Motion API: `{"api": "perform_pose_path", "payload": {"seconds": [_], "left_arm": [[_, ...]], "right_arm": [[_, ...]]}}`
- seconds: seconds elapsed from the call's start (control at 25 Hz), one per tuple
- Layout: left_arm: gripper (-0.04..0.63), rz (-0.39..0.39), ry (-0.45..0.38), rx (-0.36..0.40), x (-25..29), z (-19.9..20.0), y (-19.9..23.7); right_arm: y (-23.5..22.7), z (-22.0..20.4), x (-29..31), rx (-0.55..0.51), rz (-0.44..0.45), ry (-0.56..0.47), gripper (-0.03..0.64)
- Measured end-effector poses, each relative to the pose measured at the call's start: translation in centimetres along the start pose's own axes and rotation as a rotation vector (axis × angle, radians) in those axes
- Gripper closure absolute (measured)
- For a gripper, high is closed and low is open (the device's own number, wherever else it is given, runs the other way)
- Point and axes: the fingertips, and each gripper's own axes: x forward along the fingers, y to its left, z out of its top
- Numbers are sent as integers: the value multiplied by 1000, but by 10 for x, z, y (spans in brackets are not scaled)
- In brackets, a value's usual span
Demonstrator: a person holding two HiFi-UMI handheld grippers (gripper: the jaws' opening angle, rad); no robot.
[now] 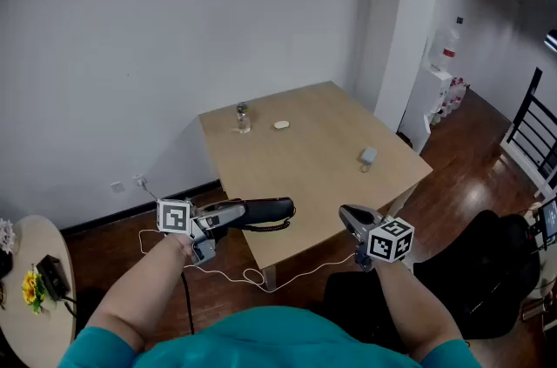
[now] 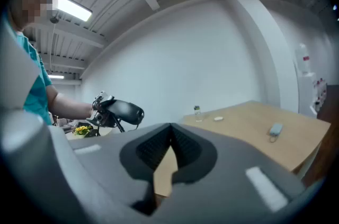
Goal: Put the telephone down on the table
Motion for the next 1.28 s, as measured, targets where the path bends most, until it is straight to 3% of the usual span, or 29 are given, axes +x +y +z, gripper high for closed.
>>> {"api": "perform_pose_path", "payload": {"seconds": [0.4,0.68,1.12,1.28], "left_arm": [[295,-22,-34,-17,37,15,20],[295,-95,-17,-47,20,68,82],[295,-64,109,-30,0,146,192],[295,-89,92,-98,19,153,206]], "right_arm": [[-44,-8,-6,17,-13,25,612],[-68,1,58,37,-66,6,612],[-112,21,131,86,-224,14,612],[-145,21,140,94,-238,24,612]]}}
